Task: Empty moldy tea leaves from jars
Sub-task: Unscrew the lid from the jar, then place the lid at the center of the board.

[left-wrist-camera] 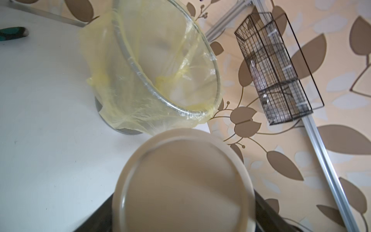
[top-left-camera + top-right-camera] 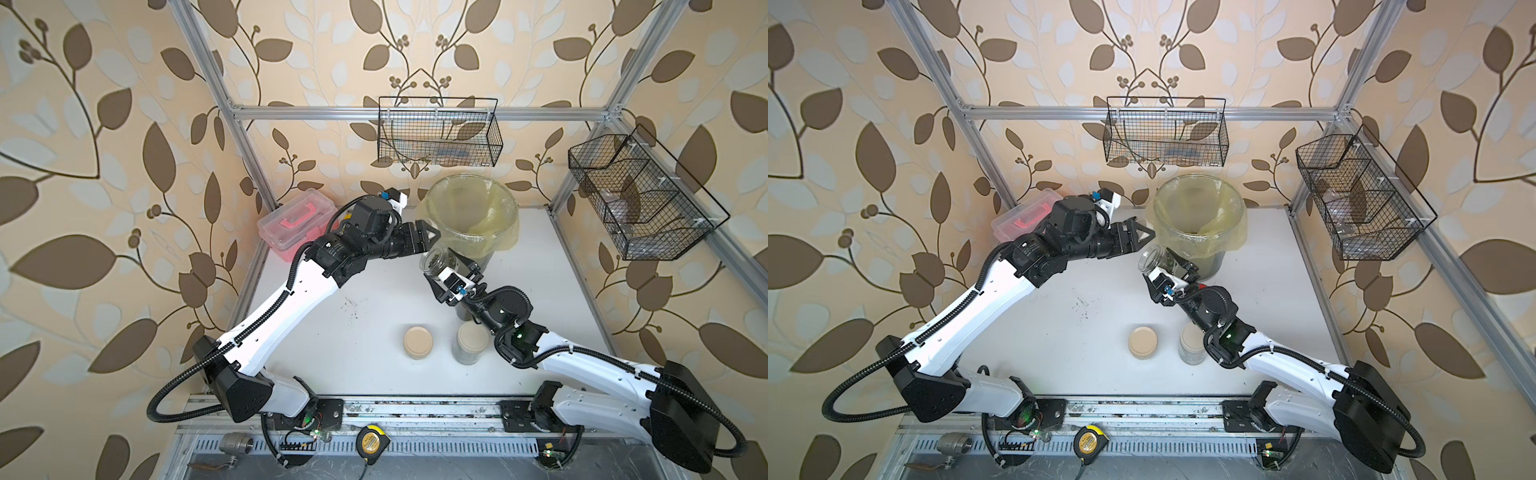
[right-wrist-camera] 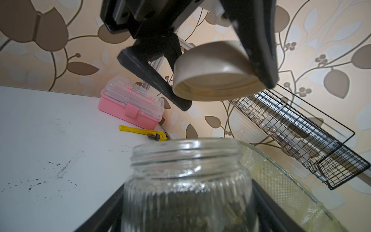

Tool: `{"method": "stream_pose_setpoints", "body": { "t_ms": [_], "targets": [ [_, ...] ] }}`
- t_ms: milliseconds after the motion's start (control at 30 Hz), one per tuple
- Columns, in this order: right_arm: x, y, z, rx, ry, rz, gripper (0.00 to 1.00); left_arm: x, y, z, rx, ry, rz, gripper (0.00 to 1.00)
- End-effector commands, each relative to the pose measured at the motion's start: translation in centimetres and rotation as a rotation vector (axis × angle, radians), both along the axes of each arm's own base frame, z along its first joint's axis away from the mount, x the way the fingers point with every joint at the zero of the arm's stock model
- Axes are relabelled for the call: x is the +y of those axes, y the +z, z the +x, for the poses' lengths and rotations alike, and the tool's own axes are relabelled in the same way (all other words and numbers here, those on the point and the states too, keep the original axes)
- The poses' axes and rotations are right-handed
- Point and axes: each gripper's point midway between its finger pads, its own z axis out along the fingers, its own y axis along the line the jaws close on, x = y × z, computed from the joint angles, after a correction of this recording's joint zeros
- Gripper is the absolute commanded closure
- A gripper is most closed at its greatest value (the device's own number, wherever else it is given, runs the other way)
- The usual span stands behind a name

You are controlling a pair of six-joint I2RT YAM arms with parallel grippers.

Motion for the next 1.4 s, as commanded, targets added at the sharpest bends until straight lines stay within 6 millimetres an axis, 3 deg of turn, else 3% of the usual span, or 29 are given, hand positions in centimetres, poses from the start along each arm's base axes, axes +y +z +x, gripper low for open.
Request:
{"method": "stream_pose_setpoints", "body": {
  "t_ms": [0, 200, 333, 467, 600, 767, 967, 1167, 1367],
  "targets": [
    [-0.8, 4.6, -0.5, -0.123, -0.029, 0.078, 0.75, 0.8, 2.8, -0.1, 0.009, 0.078, -0.103, 0.34],
    [-1.4, 5.5, -1.5, -0.097, 0.005, 0.143, 0.75, 4.7, 2.0, 1.1, -0.125, 0.221, 0.065, 0.34],
    [-2.1, 6.5, -2.5, -0.077, 0.032, 0.2, 0.75, 7.8, -0.7, 2.0, -0.171, 0.333, 0.235, 0.34],
    [-2.9, 7.4, -3.4, -0.049, 0.05, 0.261, 0.75, 9.9, -5.1, 2.5, -0.14, 0.383, 0.379, 0.34],
    [-3.6, 7.8, -4.1, 0.001, 0.066, 0.317, 0.76, 11.2, -11.0, 2.9, -0.037, 0.41, 0.447, 0.34],
    [-3.8, 7.3, -5.0, 0.107, 0.11, 0.369, 0.75, 11.7, -18.0, 3.7, 0.12, 0.421, 0.481, 0.35],
    [-4.0, 6.3, -5.4, 0.218, 0.121, 0.377, 0.75, 13.0, -26.4, 4.5, 0.301, 0.429, 0.68, 0.35],
    [-4.2, 5.9, -5.2, 0.229, 0.097, 0.362, 0.76, 12.5, -31.7, 5.0, 0.411, 0.384, 0.793, 0.35],
    [-3.9, 5.6, -5.0, 0.231, 0.093, 0.334, 0.76, 12.2, -34.6, 4.8, 0.472, 0.371, 0.807, 0.26]
  ]
}}
